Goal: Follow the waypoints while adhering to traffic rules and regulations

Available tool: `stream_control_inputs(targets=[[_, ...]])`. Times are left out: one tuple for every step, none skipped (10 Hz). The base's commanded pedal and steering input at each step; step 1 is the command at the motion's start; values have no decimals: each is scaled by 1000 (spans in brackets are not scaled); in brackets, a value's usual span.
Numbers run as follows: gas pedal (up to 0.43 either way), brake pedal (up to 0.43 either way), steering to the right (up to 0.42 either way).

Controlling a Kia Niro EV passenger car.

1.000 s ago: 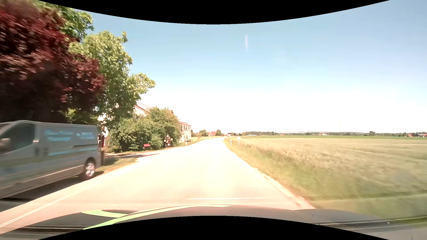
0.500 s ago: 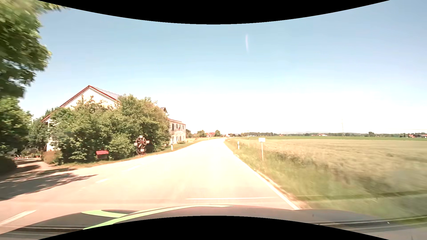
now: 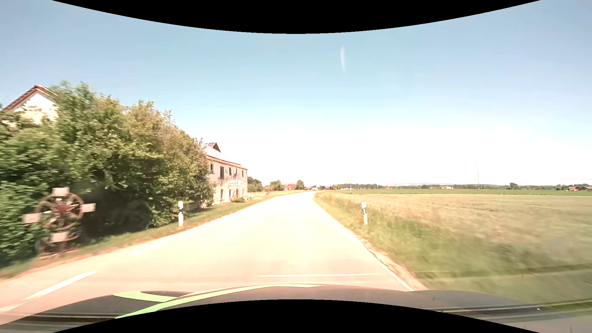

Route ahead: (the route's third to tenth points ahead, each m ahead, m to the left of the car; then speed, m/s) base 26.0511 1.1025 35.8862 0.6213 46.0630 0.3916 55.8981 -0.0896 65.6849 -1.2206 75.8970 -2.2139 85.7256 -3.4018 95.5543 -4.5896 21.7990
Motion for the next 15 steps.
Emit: stream_control_inputs(targets=[[169, 0, 2], [169, 0, 2], [169, 0, 3], [157, 0, 3], [157, 0, 3], [157, 0, 3], [157, 0, 4], [157, 0, 4], [157, 0, 5], [157, 0, 6], [150, 0, 7], [150, 0, 7], [150, 0, 8], [150, 0, 8], [150, 0, 9]])
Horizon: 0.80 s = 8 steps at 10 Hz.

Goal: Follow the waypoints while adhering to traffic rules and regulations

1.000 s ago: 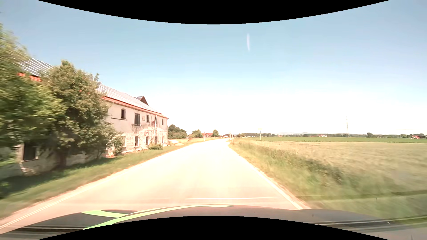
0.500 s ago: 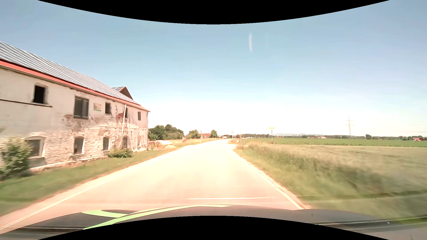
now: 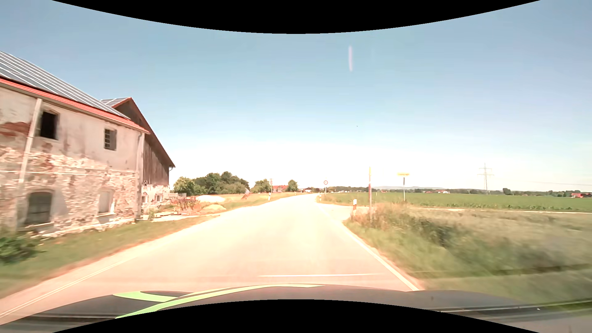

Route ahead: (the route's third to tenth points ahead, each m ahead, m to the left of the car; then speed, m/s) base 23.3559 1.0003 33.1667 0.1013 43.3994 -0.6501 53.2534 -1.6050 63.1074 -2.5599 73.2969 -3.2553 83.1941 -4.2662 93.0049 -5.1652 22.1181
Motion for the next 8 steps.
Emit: stream_control_inputs(targets=[[138, 0, 10], [138, 0, 10], [138, 0, 10], [138, 0, 10], [130, 0, 10], [130, 0, 10], [130, 0, 10], [130, 0, 10]])
